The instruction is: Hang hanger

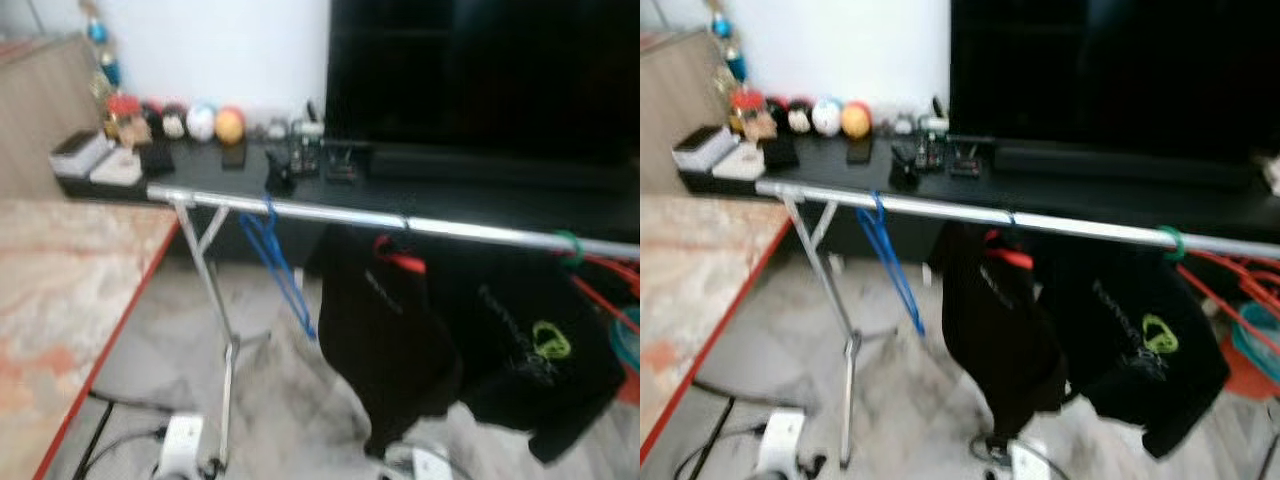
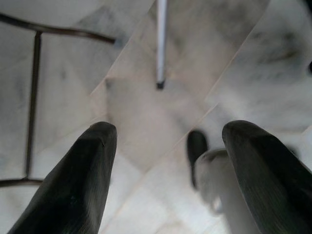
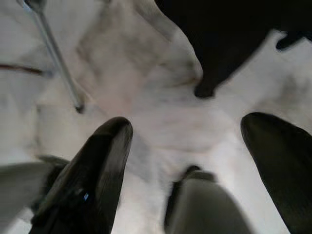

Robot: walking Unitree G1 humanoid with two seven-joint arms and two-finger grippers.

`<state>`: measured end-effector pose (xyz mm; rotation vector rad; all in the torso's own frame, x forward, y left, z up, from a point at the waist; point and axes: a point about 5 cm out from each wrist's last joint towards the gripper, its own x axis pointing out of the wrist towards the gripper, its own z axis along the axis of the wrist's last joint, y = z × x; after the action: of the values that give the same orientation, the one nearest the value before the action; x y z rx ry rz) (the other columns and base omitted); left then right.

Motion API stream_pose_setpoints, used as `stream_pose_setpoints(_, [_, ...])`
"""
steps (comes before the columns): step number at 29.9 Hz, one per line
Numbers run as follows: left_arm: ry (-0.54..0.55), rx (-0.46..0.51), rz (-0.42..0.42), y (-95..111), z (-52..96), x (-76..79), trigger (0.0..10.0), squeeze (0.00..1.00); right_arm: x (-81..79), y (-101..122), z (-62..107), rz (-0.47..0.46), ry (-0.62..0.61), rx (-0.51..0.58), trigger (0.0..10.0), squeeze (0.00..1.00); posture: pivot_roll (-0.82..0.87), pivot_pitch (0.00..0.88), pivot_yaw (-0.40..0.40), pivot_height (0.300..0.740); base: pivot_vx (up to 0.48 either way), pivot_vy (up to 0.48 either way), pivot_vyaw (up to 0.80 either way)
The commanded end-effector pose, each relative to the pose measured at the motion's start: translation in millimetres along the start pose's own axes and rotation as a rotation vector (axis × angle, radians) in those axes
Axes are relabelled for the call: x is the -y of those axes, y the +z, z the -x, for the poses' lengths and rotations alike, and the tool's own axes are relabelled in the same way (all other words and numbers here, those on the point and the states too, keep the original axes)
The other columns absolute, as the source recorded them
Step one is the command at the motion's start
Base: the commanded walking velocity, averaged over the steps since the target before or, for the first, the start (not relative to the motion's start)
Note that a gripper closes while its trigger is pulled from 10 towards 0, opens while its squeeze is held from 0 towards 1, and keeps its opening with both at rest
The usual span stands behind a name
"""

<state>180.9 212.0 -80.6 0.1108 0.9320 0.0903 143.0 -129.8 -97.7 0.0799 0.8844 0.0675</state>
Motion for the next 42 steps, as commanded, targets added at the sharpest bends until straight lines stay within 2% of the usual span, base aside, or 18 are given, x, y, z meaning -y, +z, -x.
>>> stream_pose_setpoints(1, [-0.011, 0.004, -0.004, 2.1, -0.7, 6.0, 10.0, 0.00, 9.2, -4.4, 2.6, 0.005, -0.021, -0.007, 10.0, 0.00, -0.01, 0.000, 0.004, 0.740, 0.000, 0.000, 0.00])
stream_pose_setpoints(14, [-0.014, -0.003, -0.003, 0.7, -0.5, 6.3, 10.0, 0.00, 12.5, 11.2, 5.4, -0.005, -0.060, 0.178, 10.0, 0.00, -0.04, 0.000, -0.006, 0.740, 0.000, 0.000, 0.00])
stream_pose_setpoints(19, [-0.011, 0.001, 0.000, 1.7, -0.7, 6.4, 10.0, 0.00, 12.9, 15.7, 6.4, 0.027, -0.061, 0.224, 10.0, 0.00, -0.03, 0.000, -0.013, 0.740, 0.000, 0.000, 0.00])
stream_pose_setpoints(20, [-0.007, 0.003, 0.003, 2.4, -0.8, 5.9, 10.0, 0.00, 17.5, 28.9, 6.1, 0.062, -0.084, 0.299, 10.0, 0.00, -0.03, 0.000, -0.012, 0.740, 0.000, 0.000, 0.00])
stream_pose_setpoints(21, [-0.007, 0.003, 0.003, 2.4, -0.8, 5.9, 10.0, 0.00, 17.5, 28.9, 6.1, 0.062, -0.084, 0.299, 10.0, 0.00, -0.03, 0.000, -0.012, 0.740, 0.000, 0.000, 0.00])
stream_pose_setpoints(22, [-0.006, 0.004, 0.003, 2.5, -0.8, 5.8, 10.0, 0.00, 20.6, 37.2, 5.7, 0.069, -0.093, 0.340, 10.0, 0.00, -0.03, 0.000, -0.012, 0.740, 0.000, 0.000, 0.00])
stream_pose_setpoints(23, [-0.006, 0.004, 0.003, 2.3, -0.7, 5.5, 10.0, 0.00, 38.9, 85.7, 5.8, 0.077, -0.115, 0.530, 10.0, 0.00, -0.04, 0.000, -0.008, 0.740, 0.000, 0.000, 0.00])
stream_pose_setpoints(24, [-0.005, 0.003, 0.001, 2.0, -0.7, 5.4, 10.0, 0.00, 50.9, 123.4, 12.3, 0.088, -0.127, 0.681, 10.0, 0.00, -0.05, 0.000, -0.007, 0.740, 0.000, 0.000, 0.00])
stream_pose_setpoints(25, [-0.005, 0.003, 0.001, 2.0, -0.7, 5.4, 10.0, 0.00, 50.9, 123.4, 12.3, 0.088, -0.127, 0.681, 10.0, 0.00, -0.05, 0.000, -0.007, 0.740, 0.000, 0.000, 0.00])
stream_pose_setpoints(26, [-0.007, 0.003, -0.003, 0.9, -0.4, 5.7, 10.0, 0.00, 59.6, 163.7, 29.0, 0.118, -0.129, 0.868, 10.0, 0.00, -0.05, 0.000, -0.006, 0.740, 0.000, 0.000, 0.00])
stream_pose_setpoints(31, [-0.011, 0.006, -0.008, 0.9, -0.3, 6.9, 10.0, 0.00, 58.5, 174.0, 40.4, 0.114, -0.138, 0.951, 10.0, 0.00, -0.05, 0.000, -0.007, 0.740, 0.000, 0.000, 0.00])
stream_pose_setpoints(36, [-0.013, 0.010, -0.010, 2.3, -0.6, 7.4, 10.0, 0.00, 57.5, 175.5, 46.8, 0.107, -0.133, 0.980, 10.0, 0.00, -0.05, 0.000, -0.004, 0.740, 0.000, 0.000, 0.00])
stream_pose_setpoints(41, [-0.014, 0.009, -0.013, 2.5, -0.6, 6.7, 10.0, 0.00, 55.3, 183.5, 47.2, 0.092, -0.076, 0.924, 10.0, 0.00, -0.05, 0.000, 0.000, 0.740, 0.000, 0.000, 0.00])
stream_pose_setpoints(42, [-0.014, 0.009, -0.013, 2.5, -0.7, 6.6, 10.0, 0.00, 54.2, 186.8, 41.7, 0.121, -0.056, 0.868, 10.0, 0.00, -0.05, 0.000, 0.001, 0.740, 0.000, 0.000, 0.00])
